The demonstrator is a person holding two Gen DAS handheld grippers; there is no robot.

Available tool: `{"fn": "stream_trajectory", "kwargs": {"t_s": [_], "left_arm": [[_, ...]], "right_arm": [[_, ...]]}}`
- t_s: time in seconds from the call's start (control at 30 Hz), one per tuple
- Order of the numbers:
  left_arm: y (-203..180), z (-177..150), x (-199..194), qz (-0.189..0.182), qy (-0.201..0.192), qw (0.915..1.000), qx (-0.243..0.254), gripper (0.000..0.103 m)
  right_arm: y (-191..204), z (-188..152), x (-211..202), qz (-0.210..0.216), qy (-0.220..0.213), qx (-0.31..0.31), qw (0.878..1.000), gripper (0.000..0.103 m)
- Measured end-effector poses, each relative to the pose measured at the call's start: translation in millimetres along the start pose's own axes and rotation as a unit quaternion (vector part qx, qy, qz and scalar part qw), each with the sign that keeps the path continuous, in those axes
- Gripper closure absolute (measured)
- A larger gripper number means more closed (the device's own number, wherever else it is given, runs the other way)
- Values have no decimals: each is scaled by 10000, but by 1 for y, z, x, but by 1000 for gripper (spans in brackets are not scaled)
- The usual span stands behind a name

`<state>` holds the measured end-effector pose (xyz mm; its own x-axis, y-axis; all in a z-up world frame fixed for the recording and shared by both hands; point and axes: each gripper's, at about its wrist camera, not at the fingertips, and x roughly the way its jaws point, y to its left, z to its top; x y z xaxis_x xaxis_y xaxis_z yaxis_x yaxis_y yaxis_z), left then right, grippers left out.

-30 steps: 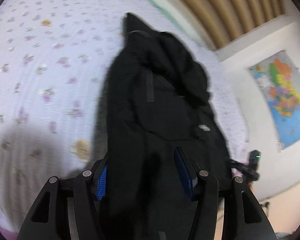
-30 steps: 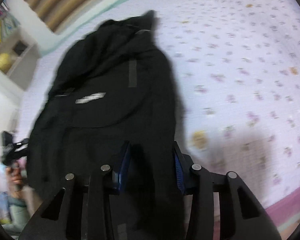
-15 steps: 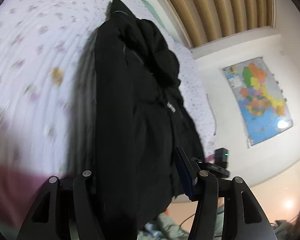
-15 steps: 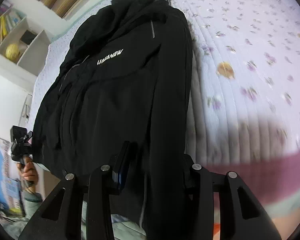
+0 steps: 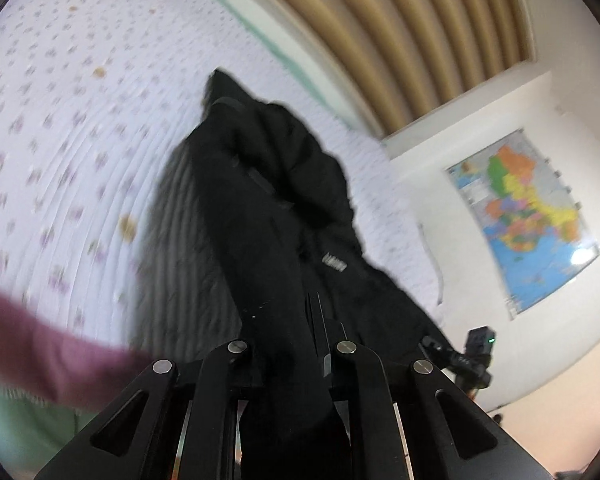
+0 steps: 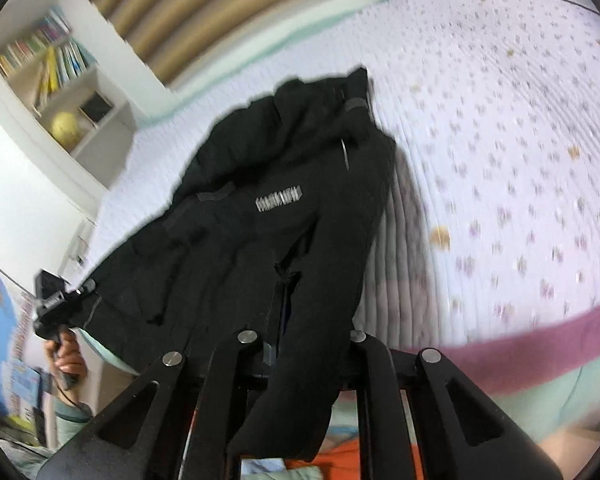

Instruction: Fold large clothes

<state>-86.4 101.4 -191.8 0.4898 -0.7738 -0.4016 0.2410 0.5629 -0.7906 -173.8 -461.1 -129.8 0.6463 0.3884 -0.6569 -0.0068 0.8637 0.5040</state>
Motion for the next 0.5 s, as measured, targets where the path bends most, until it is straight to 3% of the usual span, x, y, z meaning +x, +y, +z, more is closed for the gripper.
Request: {"fn": "stream_trajectory", "kwargs": {"t_s": [0.13,0.3,0.5], "left_arm": [[-18,40,4,-350,-139,9993,44,90],[-41,98,25,-368,-263,9985,323,88],[-68,158,62,144,-399,9963,742,88]], "right_arm": [[0,46,-5,348,-292,126,9989,86],[12,106,1,307,-476,-40,9984,86],[35,163,21,-213,-724,-334,9966,86]]}}
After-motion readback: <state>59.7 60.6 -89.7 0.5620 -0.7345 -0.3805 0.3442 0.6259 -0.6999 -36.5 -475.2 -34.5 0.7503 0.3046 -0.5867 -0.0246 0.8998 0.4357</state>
